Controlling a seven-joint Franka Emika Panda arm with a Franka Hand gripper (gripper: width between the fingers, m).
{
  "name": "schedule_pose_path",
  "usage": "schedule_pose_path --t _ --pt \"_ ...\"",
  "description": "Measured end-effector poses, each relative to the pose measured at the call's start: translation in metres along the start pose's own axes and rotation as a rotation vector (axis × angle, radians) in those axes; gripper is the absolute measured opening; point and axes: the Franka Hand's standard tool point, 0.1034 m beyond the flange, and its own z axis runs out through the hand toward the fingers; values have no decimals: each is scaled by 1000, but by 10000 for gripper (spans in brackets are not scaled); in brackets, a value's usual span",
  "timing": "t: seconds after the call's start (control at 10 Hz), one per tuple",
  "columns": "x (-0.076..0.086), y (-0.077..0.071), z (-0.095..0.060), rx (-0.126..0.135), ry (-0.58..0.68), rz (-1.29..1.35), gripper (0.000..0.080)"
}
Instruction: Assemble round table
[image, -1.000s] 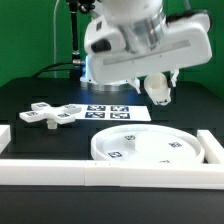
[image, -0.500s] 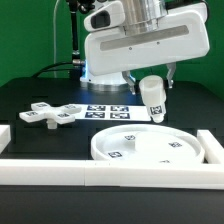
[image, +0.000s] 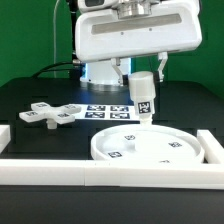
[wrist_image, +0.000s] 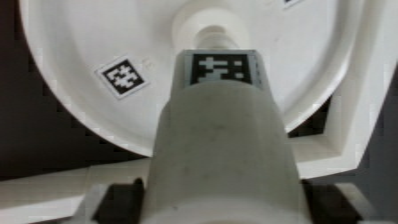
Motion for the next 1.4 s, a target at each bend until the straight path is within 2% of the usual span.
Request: schedule_pose_path --t 0.2,0.3,0.4,0.5,0.9,1.4 --pt "0 0 1 -1 -3 -22 410" --pt "0 -3 6 -11 -6 -131 410" --pt "7 -14 5 -24 -6 -242 410" --pt "10 -16 5 -26 -11 -262 410" --pt "8 -16 7 -26 -14 -260 410" --pt "2 -13 18 -30 -12 -271 410"
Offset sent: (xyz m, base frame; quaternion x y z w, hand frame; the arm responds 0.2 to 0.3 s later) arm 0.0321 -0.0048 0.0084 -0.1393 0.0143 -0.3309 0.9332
